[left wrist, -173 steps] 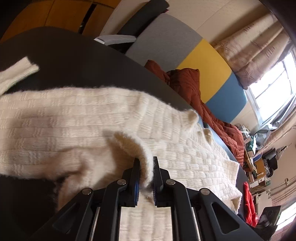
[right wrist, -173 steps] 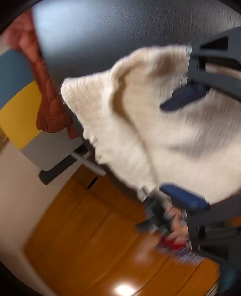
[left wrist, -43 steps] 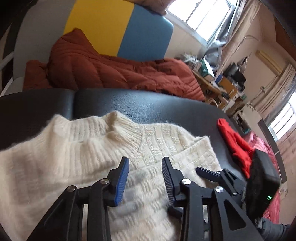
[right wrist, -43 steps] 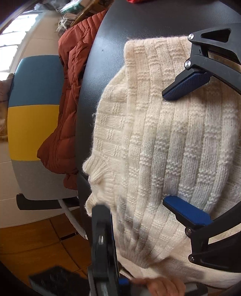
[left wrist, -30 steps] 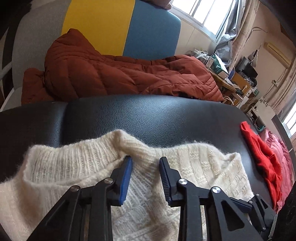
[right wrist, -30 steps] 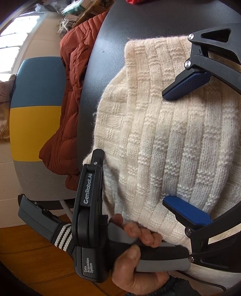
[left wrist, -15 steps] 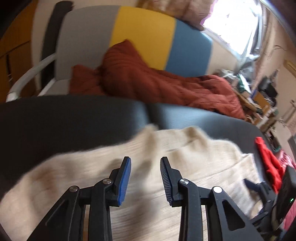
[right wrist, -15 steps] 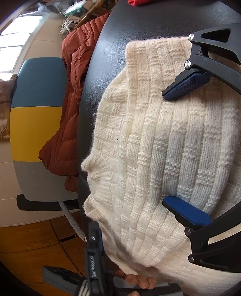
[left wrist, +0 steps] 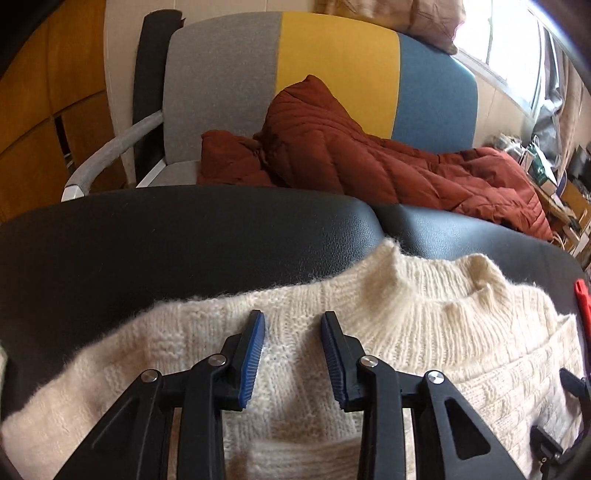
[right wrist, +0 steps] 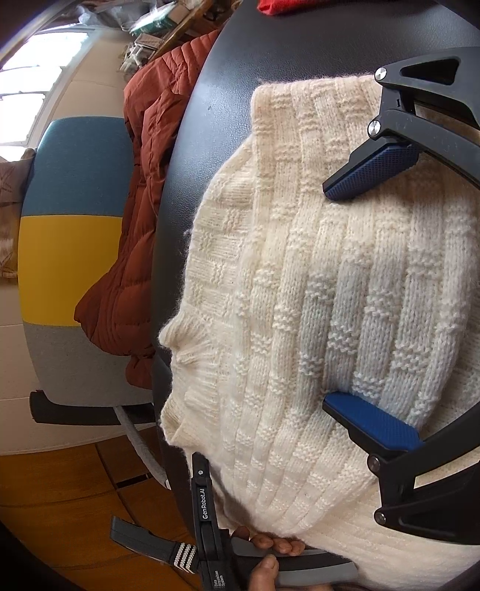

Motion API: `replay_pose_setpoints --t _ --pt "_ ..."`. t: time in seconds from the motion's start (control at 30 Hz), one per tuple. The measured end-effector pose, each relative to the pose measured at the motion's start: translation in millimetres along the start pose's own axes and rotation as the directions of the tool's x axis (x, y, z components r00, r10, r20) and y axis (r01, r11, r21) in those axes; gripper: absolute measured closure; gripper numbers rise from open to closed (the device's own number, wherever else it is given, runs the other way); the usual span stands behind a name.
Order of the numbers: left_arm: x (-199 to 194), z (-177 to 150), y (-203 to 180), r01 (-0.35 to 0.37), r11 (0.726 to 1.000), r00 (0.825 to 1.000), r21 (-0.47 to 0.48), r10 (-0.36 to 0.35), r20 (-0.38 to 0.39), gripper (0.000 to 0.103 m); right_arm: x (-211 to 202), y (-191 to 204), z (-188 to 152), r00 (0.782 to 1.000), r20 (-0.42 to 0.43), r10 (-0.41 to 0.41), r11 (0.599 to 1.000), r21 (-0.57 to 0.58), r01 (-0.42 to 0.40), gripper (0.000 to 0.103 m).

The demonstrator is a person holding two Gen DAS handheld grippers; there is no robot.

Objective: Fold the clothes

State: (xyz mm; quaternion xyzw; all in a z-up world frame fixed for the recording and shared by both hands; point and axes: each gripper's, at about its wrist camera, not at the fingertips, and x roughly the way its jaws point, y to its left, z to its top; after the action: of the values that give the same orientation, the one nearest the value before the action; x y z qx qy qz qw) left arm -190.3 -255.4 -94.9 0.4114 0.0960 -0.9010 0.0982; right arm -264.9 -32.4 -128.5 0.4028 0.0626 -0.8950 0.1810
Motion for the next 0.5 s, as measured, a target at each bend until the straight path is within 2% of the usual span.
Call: replay_pose_setpoints --t 0.07,0.13,0.23,0.3,0.37,0.4,0.5 --pt "-3.0 1.0 4.3 0.032 0.999 0.999 -0.02 -0.032 -0.001 0.07 -0.2 0.2 -0.3 1.0 0.001 -0.003 1.0 -0.002 0.003 0.0" --pt "-11.3 -1.2 16.4 0.071 0.994 0.997 -0.086 -0.072 -0.001 0.069 -0.1 0.3 -0.1 1.0 0.002 -0.005 1.0 -0.003 0.005 0.0" --pt "-32.0 -10.8 35.6 0.039 0.987 0.999 -0.159 -0.037 0.018 0.067 1.0 0.6 0.4 1.0 0.002 -0.007 1.0 -0.005 0.007 0.0" --pt "-47.9 -18.6 48.0 -0.028 0.987 0.999 -0.161 0.033 0.029 0.066 1.4 0.5 0.8 1.0 0.001 -0.008 1.0 -0.006 0.008 0.0" --pt "-64.4 -25.2 65.0 -0.142 0.978 0.988 -0.153 0.149 0.029 0.065 1.5 0.1 1.1 1.0 0.001 -0.007 1.0 -0.007 0.007 0.0" --pt "-72.2 -28.1 75.4 -0.193 0.97 0.98 -0.149 0.199 0.024 0.063 1.5 -0.1 1.3 1.0 0.0 -0.007 1.0 -0.007 0.007 0.0" --pt "-92.3 -34.9 113.8 -0.358 0.922 0.933 -0.147 0.358 -0.026 0.06 1.8 -0.5 1.9 1.0 -0.001 -0.007 1.0 -0.007 0.007 0.0"
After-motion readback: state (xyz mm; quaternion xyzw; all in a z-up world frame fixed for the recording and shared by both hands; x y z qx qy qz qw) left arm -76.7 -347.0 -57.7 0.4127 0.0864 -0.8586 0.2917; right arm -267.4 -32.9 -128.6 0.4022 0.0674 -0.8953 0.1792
